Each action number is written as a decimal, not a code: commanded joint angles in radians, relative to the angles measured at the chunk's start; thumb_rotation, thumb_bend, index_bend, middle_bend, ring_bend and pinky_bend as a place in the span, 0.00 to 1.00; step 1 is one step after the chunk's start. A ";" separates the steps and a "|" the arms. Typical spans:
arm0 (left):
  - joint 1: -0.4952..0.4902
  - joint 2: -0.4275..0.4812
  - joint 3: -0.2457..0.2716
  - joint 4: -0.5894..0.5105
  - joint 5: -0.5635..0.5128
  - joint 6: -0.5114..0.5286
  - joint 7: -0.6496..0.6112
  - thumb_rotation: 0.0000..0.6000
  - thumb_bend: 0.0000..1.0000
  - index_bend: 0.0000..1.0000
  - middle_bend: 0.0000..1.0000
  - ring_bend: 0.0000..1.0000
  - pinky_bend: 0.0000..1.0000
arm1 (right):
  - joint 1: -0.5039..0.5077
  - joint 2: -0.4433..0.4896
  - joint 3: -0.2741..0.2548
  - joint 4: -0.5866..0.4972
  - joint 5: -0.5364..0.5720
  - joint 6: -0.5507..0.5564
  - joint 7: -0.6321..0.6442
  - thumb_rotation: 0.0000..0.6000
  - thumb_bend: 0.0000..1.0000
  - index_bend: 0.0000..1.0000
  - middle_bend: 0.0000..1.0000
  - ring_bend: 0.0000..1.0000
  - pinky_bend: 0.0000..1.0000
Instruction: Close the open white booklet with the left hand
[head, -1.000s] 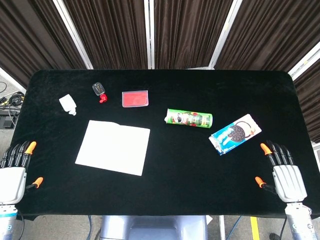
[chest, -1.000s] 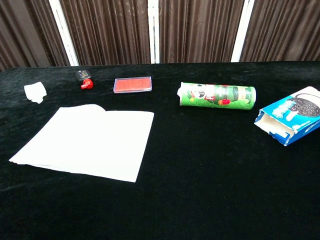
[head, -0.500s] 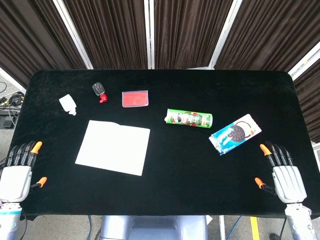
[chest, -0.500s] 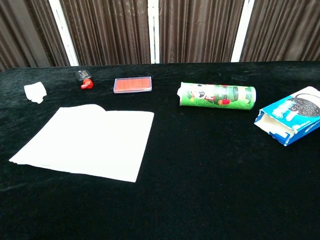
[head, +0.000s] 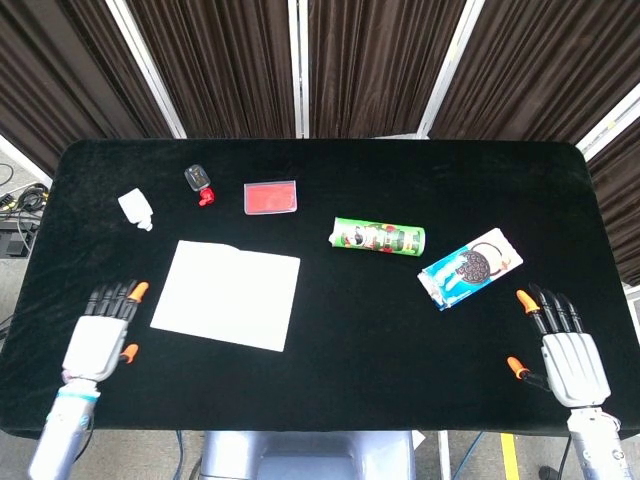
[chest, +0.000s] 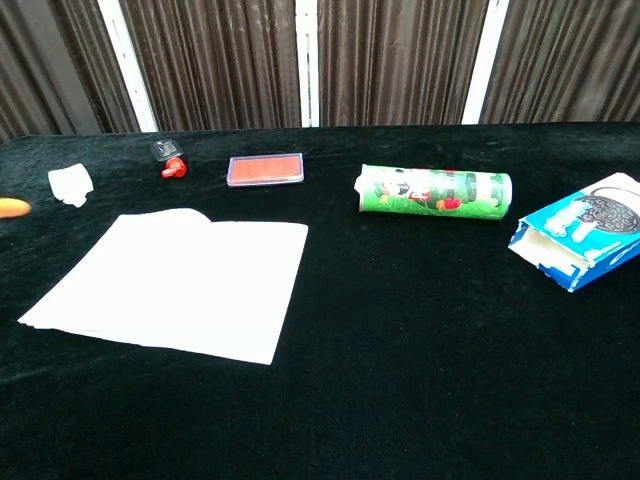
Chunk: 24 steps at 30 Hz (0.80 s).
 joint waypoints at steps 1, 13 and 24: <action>-0.029 -0.043 -0.010 0.040 -0.021 -0.029 0.023 1.00 0.23 0.00 0.00 0.00 0.00 | 0.000 0.002 0.001 -0.001 0.002 0.000 0.005 1.00 0.08 0.00 0.00 0.00 0.00; -0.099 -0.157 -0.024 0.161 -0.045 -0.084 0.066 1.00 0.23 0.00 0.00 0.00 0.00 | 0.000 0.008 0.001 -0.004 0.002 -0.002 0.020 1.00 0.08 0.00 0.00 0.00 0.00; -0.134 -0.213 -0.029 0.226 -0.081 -0.118 0.079 1.00 0.24 0.00 0.00 0.00 0.00 | 0.000 0.013 0.004 -0.007 0.003 0.000 0.035 1.00 0.08 0.00 0.00 0.00 0.00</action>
